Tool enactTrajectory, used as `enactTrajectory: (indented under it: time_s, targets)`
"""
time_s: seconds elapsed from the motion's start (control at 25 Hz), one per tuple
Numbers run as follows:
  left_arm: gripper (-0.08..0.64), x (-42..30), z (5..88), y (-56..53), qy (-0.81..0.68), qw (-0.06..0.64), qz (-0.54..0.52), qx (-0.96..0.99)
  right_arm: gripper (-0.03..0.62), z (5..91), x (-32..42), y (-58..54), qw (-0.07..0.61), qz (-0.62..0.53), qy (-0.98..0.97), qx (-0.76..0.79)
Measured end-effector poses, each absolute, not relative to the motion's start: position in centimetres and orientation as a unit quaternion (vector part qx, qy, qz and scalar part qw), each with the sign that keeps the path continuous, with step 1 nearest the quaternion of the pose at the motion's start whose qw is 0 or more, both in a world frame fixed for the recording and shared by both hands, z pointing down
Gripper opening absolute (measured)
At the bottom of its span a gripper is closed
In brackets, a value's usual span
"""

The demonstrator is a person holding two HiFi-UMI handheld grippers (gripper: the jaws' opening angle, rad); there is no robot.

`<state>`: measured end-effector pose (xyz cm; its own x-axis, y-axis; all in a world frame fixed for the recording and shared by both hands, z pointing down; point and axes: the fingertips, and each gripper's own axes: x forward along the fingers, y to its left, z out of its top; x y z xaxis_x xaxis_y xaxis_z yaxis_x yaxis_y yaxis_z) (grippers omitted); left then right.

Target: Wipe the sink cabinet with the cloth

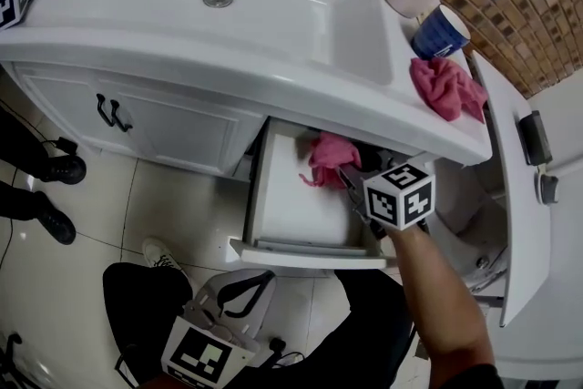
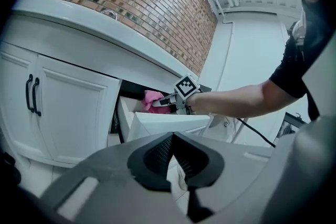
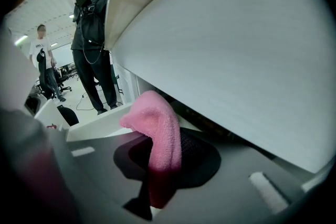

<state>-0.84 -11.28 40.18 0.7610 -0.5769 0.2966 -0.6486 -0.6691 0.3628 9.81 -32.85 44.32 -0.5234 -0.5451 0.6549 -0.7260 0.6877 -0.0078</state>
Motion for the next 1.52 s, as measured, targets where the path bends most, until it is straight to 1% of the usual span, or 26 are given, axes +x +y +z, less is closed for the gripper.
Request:
enactTrajectory:
  time_s: [0.56,0.8,0.92,1.08,1.24,1.4,1.52]
  targets:
    - [0.006,0.5,40.9,-10.6,-0.319,0.235,0.095,0.913,0.078,43.4,17.6,-32.3,0.339,0.137,-0.832,0.417]
    - [0.006,0.5,41.0,-10.6,-0.32,0.234,0.098,0.913,0.077,43.1,18.4,-32.0,0.337,0.135,-0.831,0.422]
    - [0.006,0.6,41.0,-10.4,-0.317,0.232,0.1,0.914,0.077,41.8,16.3,-31.3,0.333,0.118,-0.846,0.399]
    - [0.006,0.6,41.3,-10.1,-0.311,0.23,0.106,0.916,0.078,39.6,10.1,-29.1,0.327,0.078,-0.888,0.316]
    - [0.006,0.6,41.1,-9.7,-0.307,0.225,0.106,0.918,0.078,41.4,5.0,-26.5,0.363,0.044,-0.901,0.232]
    - [0.006,0.3,41.5,-9.3,-0.308,0.224,0.112,0.918,0.077,43.0,2.6,-25.3,0.379,0.04,-0.905,0.19]
    - [0.006,0.1,41.3,-9.3,-0.312,0.223,0.11,0.917,0.078,44.0,2.4,-25.0,0.391,0.045,-0.902,0.179]
